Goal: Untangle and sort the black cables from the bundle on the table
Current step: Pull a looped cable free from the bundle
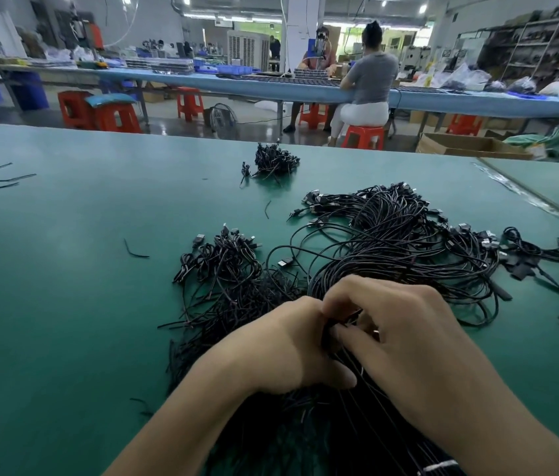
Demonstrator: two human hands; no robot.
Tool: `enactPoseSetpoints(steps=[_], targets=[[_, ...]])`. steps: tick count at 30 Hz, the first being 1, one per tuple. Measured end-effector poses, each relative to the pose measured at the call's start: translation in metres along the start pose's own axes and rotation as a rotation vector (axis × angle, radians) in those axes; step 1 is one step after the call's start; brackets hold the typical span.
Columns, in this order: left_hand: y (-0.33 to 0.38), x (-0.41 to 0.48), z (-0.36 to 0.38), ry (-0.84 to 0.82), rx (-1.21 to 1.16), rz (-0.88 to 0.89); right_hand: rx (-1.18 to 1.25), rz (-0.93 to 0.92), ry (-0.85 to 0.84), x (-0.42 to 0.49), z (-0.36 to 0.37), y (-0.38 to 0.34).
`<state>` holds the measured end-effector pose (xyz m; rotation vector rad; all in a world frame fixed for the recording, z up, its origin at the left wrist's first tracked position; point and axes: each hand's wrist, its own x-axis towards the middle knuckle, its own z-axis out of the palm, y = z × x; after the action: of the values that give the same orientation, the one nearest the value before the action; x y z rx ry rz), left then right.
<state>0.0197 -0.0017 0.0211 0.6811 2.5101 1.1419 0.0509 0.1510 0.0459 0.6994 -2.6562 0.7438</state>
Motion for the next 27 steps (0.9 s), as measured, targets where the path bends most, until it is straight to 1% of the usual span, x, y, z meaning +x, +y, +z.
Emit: enactPoseSetpoints(steps=[2, 5, 7, 8, 10, 12, 14, 15, 17, 20, 22, 23, 24, 27], targets=[[-0.001, 0.002, 0.0, -0.004, 0.012, 0.003, -0.019, 0.004, 0.01, 0.0, 0.002, -0.002], [-0.005, 0.006, 0.005, 0.055, 0.02, 0.011, -0.039, -0.006, 0.023, 0.0, 0.007, -0.002], [-0.006, 0.006, 0.006, 0.081, -0.042, 0.026, -0.038, -0.027, 0.022, 0.0, 0.009, -0.001], [-0.005, 0.005, 0.006, 0.079, -0.125, 0.026, -0.028, -0.036, 0.031, 0.001, 0.009, 0.001], [-0.004, 0.004, 0.005, 0.061, -0.343, -0.034, 0.016, -0.035, 0.075, 0.002, 0.008, 0.005], [0.002, 0.006, 0.003, 0.039, -0.644, -0.139, 0.049, -0.022, 0.137, 0.003, 0.006, 0.008], [0.009, 0.006, -0.001, -0.018, -0.93, -0.179, 0.05, -0.042, 0.204, 0.004, 0.004, 0.009], [0.012, 0.007, -0.002, -0.031, -1.015, -0.171, 0.052, -0.053, 0.234, 0.004, 0.004, 0.009], [0.012, 0.005, -0.003, 0.01, -1.078, -0.152, 0.066, -0.058, 0.275, 0.004, 0.004, 0.01], [0.011, 0.004, -0.001, 0.077, -1.106, -0.052, 0.092, -0.042, 0.323, 0.004, 0.007, 0.013], [0.013, 0.005, 0.0, 0.115, -1.129, 0.018, 0.173, 0.012, 0.366, 0.005, 0.009, 0.014], [0.014, 0.006, 0.002, 0.171, -1.09, 0.055, 0.23, 0.046, 0.399, 0.005, 0.01, 0.015], [0.012, 0.008, 0.004, 0.256, -0.979, 0.095, 0.29, 0.079, 0.435, 0.005, 0.01, 0.015], [0.004, 0.012, 0.006, 0.569, -0.404, 0.232, 0.461, 0.203, 0.474, 0.007, 0.012, 0.016]])
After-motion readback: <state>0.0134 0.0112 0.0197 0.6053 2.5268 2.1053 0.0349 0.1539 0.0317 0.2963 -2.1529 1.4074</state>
